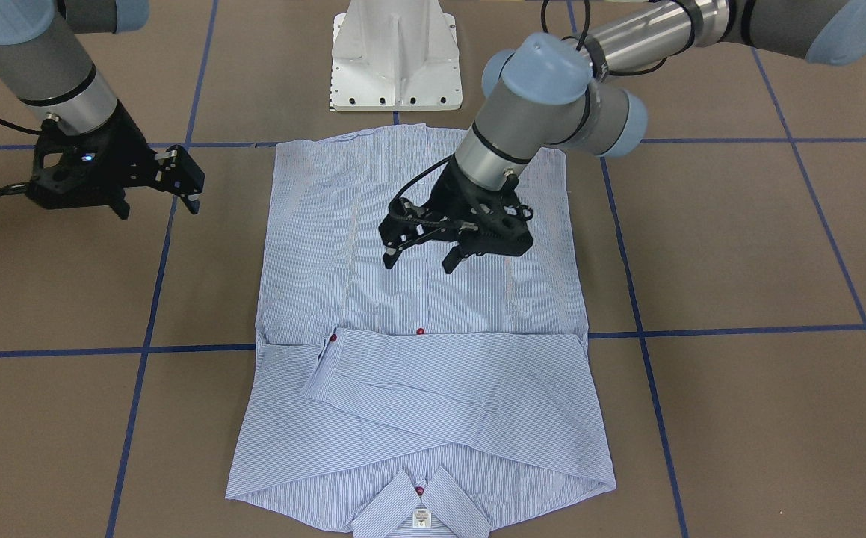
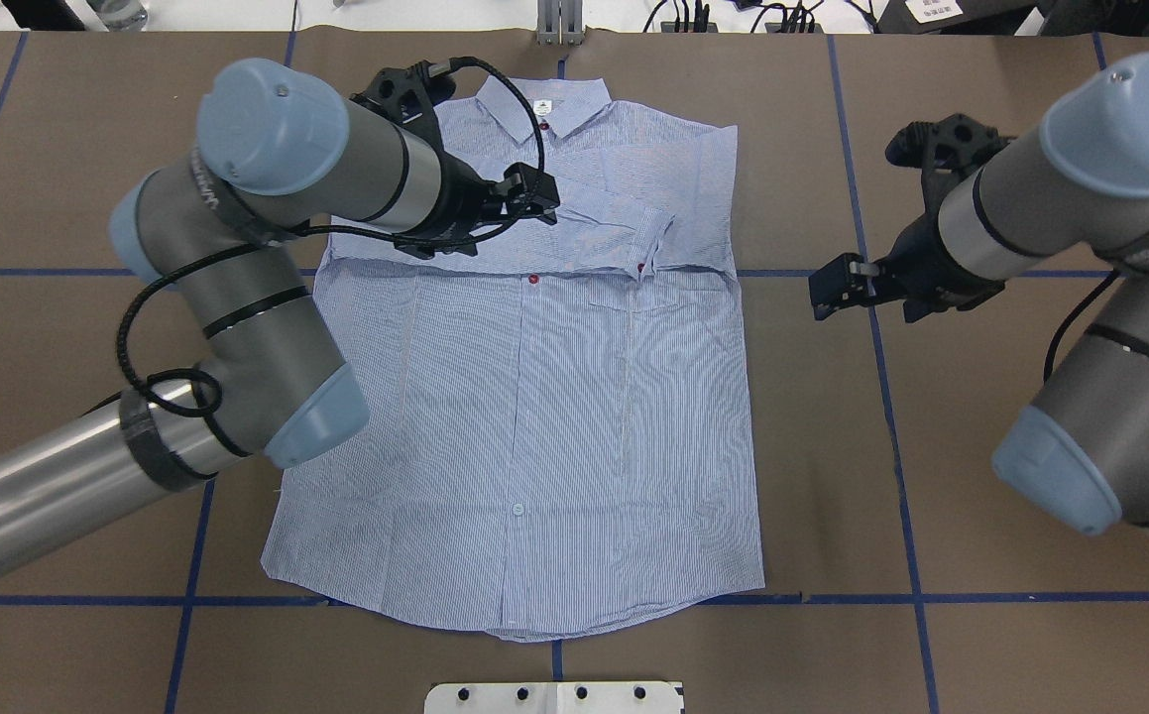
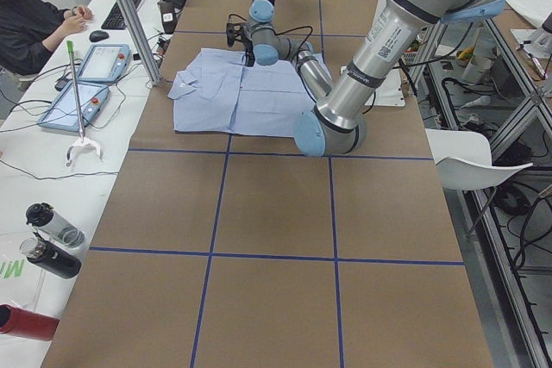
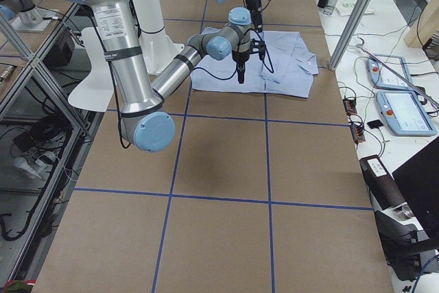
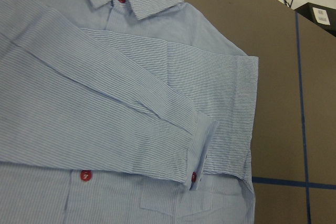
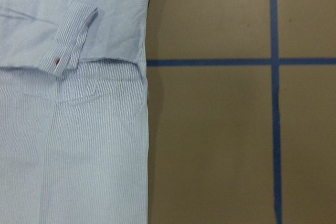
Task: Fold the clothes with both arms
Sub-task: 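Release the sleeve with the left gripper while the right gripper moves to the hem corner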
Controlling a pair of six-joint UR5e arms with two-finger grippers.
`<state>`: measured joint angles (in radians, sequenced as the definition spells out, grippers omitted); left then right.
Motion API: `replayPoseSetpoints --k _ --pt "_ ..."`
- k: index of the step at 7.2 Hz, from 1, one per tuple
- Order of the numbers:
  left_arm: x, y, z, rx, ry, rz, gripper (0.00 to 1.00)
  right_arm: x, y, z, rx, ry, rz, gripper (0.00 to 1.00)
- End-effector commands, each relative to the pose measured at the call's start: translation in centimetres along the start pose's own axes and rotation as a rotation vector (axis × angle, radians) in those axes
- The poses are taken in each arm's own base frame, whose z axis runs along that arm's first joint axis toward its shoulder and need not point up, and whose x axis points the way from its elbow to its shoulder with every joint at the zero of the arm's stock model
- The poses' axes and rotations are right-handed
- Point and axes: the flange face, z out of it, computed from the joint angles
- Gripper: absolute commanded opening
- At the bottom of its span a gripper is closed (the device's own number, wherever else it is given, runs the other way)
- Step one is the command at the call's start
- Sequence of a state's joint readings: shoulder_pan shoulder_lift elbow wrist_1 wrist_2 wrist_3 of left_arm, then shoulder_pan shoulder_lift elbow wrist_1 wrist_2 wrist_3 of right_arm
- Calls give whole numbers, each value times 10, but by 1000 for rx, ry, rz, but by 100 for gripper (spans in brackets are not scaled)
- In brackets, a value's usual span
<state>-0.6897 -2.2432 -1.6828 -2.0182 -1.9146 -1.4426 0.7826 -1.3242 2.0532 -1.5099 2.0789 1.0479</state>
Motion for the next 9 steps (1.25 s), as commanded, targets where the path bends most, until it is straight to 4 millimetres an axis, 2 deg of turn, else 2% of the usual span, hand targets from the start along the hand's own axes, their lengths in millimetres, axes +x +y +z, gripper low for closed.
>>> replayPoseSetpoints --k 1,4,7,9 --pt "-47 20 -69 6 -2 70 100 -3 58 37 -50 -82 52 100" --pt "-49 24 -75 15 5 73 100 -47 135 80 -85 -55 94 100" --pt "-43 22 -76 58 11 76 100 -49 158 103 -138 -24 76 98" --pt "-42 23 -76 63 12 79 99 -49 167 124 -167 2 70 92"
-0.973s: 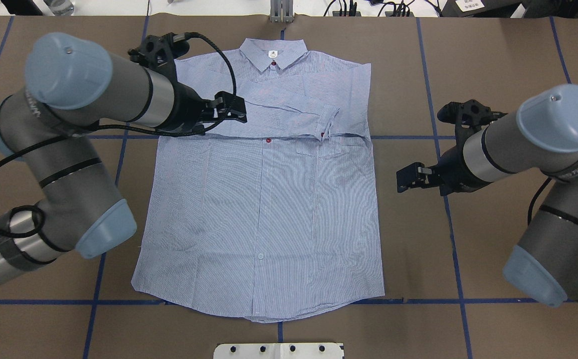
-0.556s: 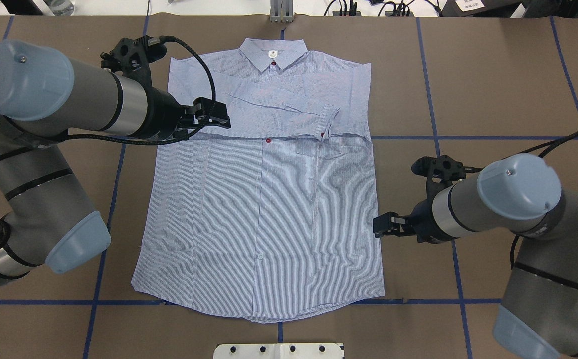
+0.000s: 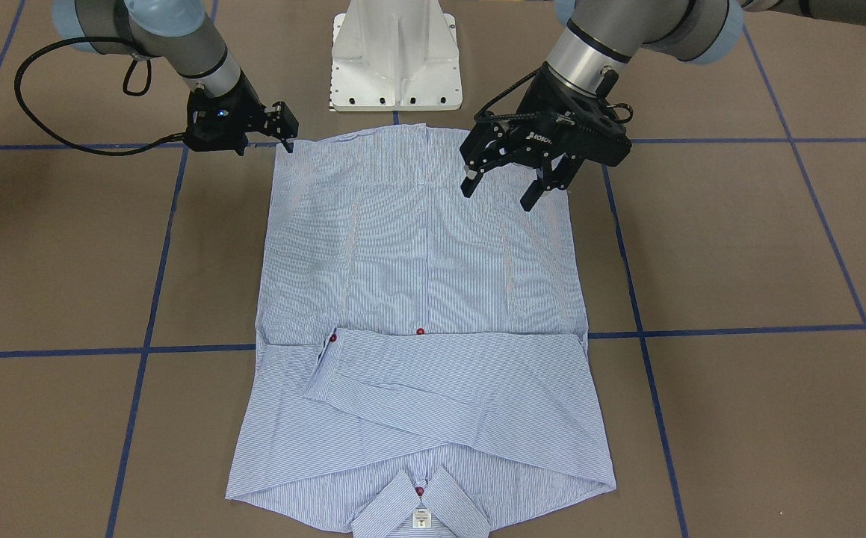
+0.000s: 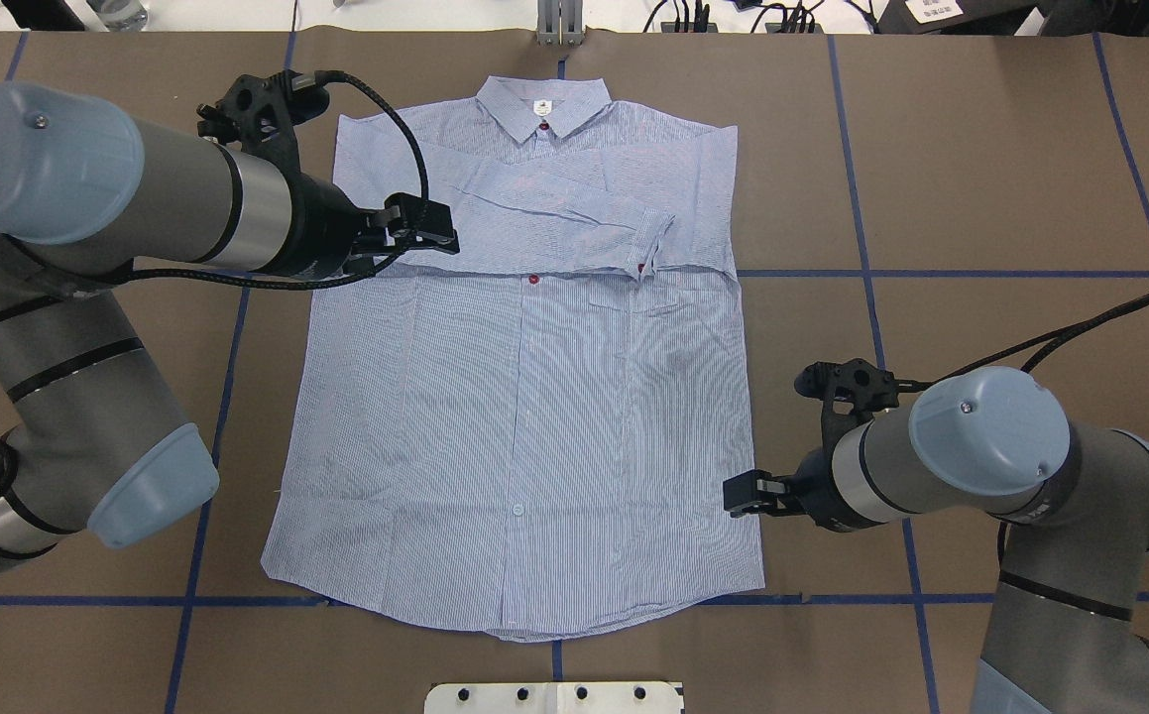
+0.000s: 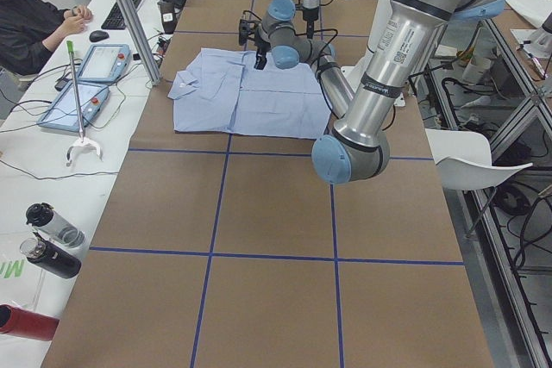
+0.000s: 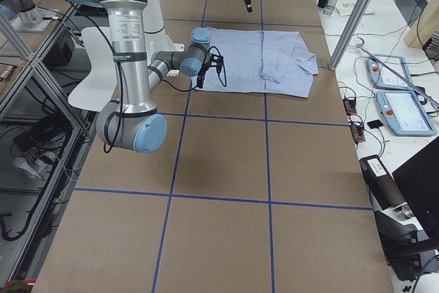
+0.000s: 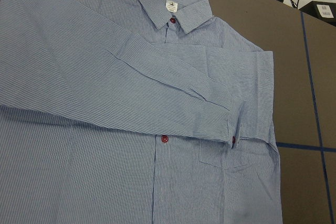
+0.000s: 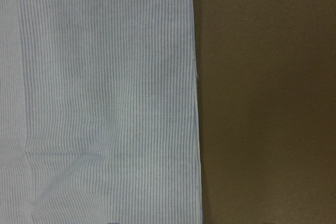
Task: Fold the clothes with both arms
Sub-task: 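Release the sleeve with the left gripper while the right gripper moves to the hem corner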
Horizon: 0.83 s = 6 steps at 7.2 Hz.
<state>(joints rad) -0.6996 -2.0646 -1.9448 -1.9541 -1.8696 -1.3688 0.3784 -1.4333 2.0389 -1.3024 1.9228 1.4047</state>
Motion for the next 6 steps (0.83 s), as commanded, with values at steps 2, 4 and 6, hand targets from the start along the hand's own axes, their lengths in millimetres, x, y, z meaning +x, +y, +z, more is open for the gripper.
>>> replayPoseSetpoints --k 2,4,6 --pt "0 0 0 6 2 2 99 -7 23 26 -46 26 -27 90" --pt "3 4 2 1 5 5 99 -8 33 38 -70 39 -40 89" --pt "2 9 8 -12 0 6 99 -8 36 40 -77 42 -42 84"
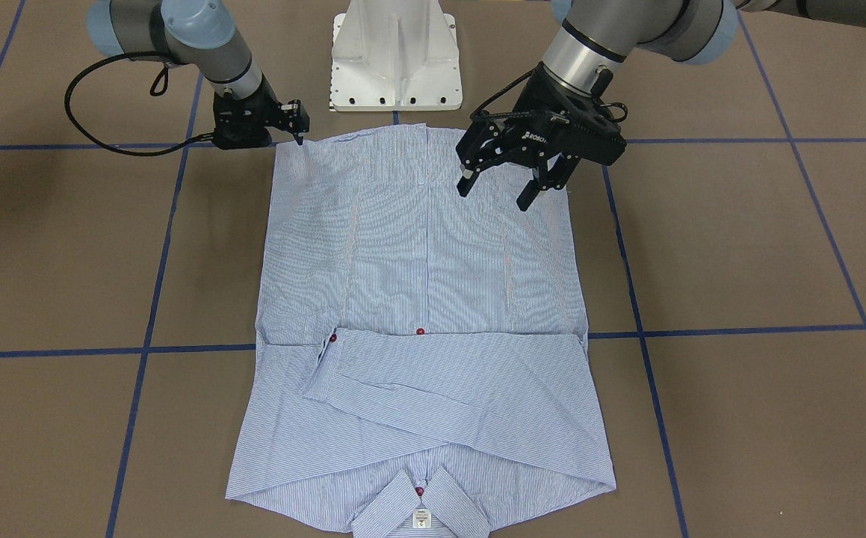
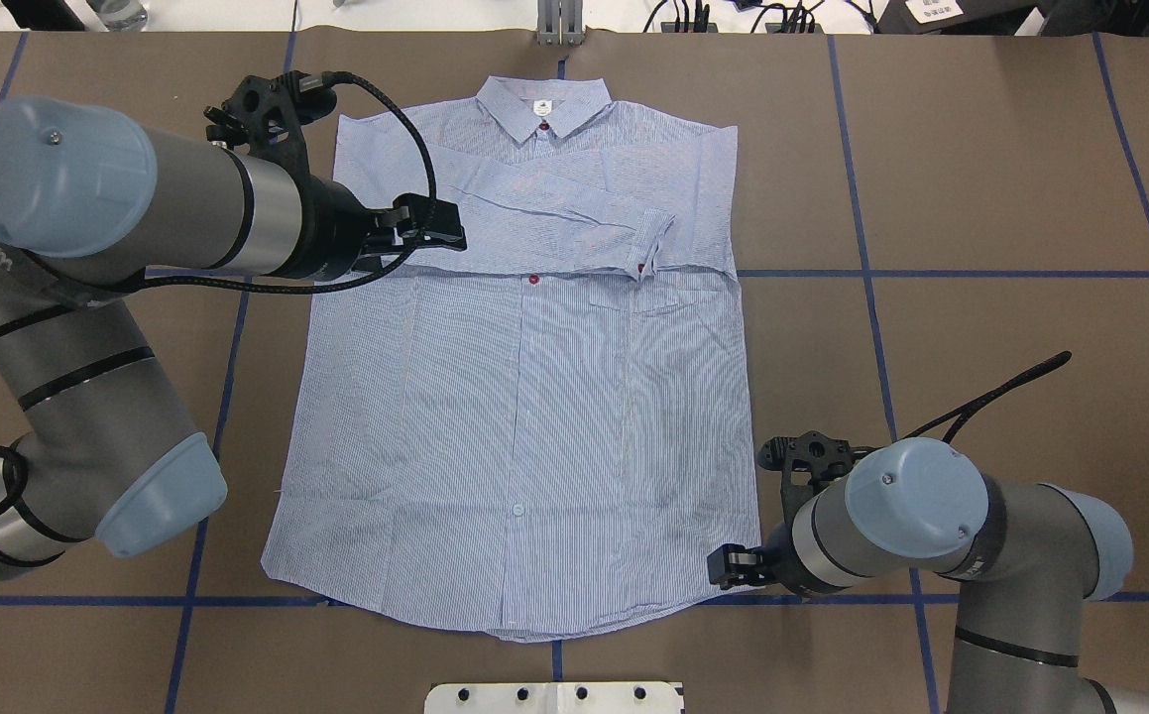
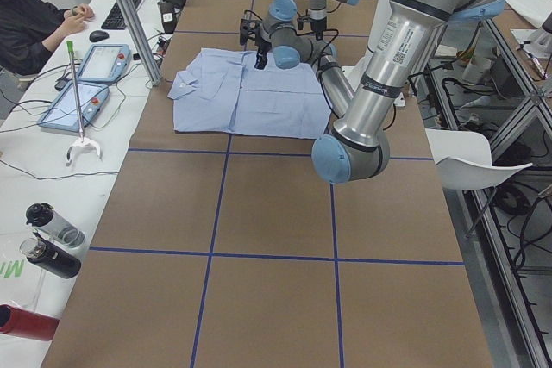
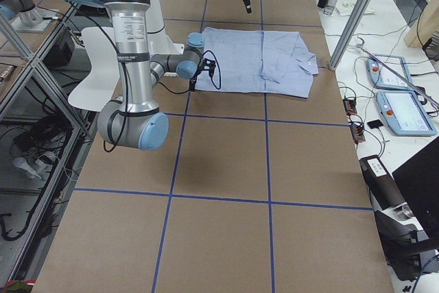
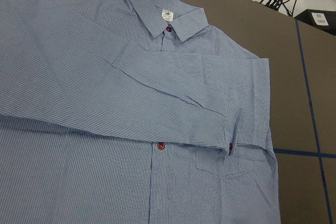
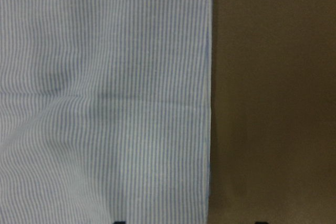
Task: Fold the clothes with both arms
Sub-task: 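Release the sleeve with the left gripper while the right gripper moves to the hem corner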
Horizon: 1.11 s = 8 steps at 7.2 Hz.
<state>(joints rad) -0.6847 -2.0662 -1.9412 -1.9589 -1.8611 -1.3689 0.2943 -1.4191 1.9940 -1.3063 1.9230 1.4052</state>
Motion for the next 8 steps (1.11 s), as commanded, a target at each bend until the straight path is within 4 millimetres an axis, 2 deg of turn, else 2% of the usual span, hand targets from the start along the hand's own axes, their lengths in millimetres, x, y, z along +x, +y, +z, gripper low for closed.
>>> replayPoseSetpoints --k 1,3,4,5,6,8 --pt "-2 3 3 -7 -4 1 99 -1 3 2 -8 1 -5 81" --pt "-3 2 4 -6 -7 -1 98 -2 7 11 -20 9 -10 80" --pt "-3 2 4 -6 -7 -1 98 -13 7 12 -21 4 -14 81" --pt "-4 2 4 -8 -8 -1 98 -15 8 15 -24 7 -15 81" --pt "-4 2 3 -8 -7 -1 98 -14 7 16 -25 10 -14 76" --pt "-3 2 4 -8 -8 -1 98 -13 6 15 -27 7 -11 75"
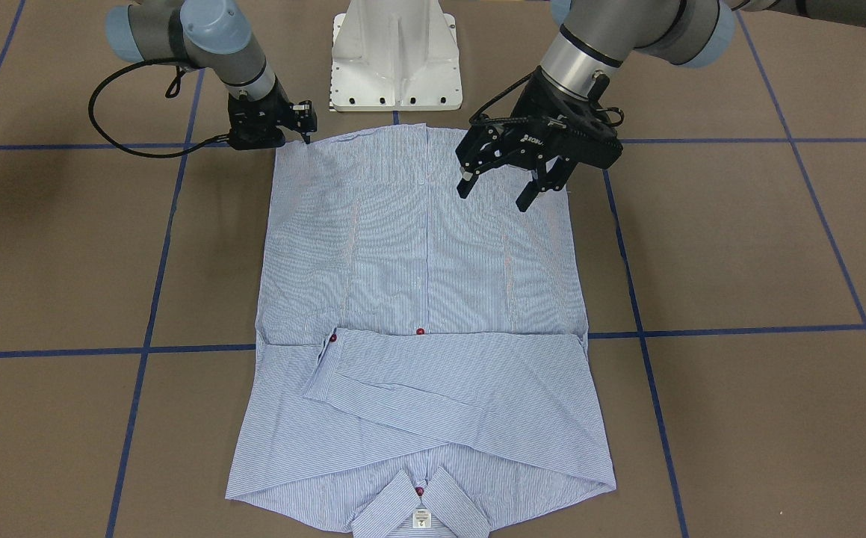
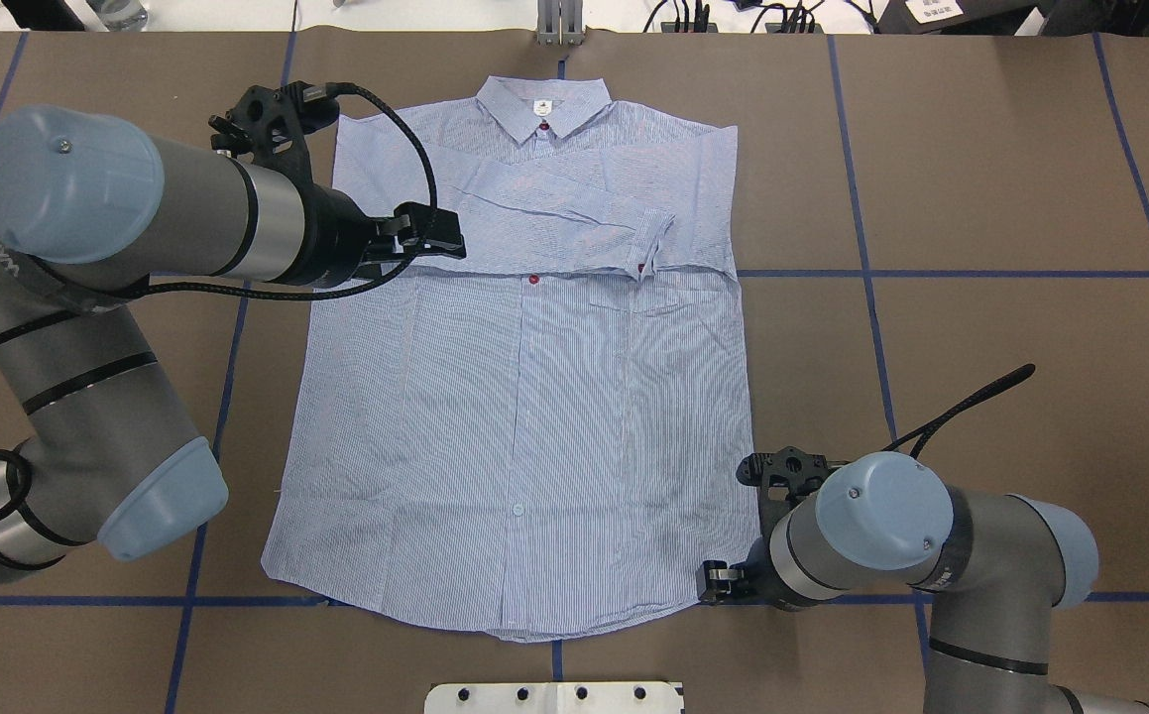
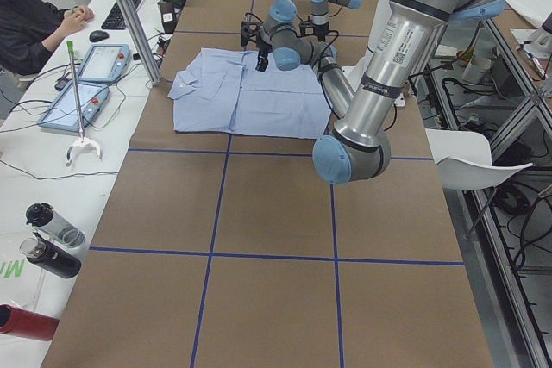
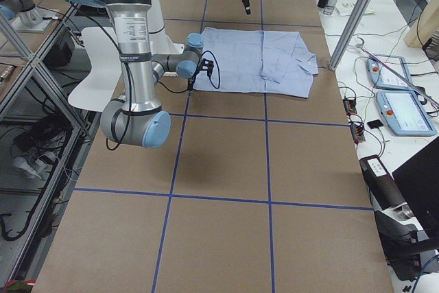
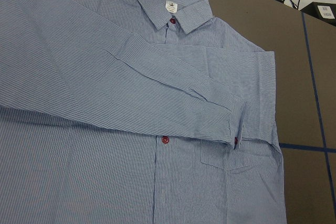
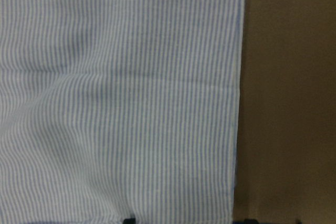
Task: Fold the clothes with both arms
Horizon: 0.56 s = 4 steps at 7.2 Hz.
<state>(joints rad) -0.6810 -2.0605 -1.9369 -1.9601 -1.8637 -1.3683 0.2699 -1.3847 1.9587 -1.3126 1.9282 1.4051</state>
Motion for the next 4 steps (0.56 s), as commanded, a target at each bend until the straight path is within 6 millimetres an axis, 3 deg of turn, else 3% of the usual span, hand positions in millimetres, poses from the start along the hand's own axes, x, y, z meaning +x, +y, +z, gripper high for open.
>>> replayPoseSetpoints --k 1,4 --pt "1 1 1 -1 1 1 98 3 -1 -2 -6 0 5 75" --pt "1 0 0 -1 2 2 98 7 -3 -4 -11 0 11 74"
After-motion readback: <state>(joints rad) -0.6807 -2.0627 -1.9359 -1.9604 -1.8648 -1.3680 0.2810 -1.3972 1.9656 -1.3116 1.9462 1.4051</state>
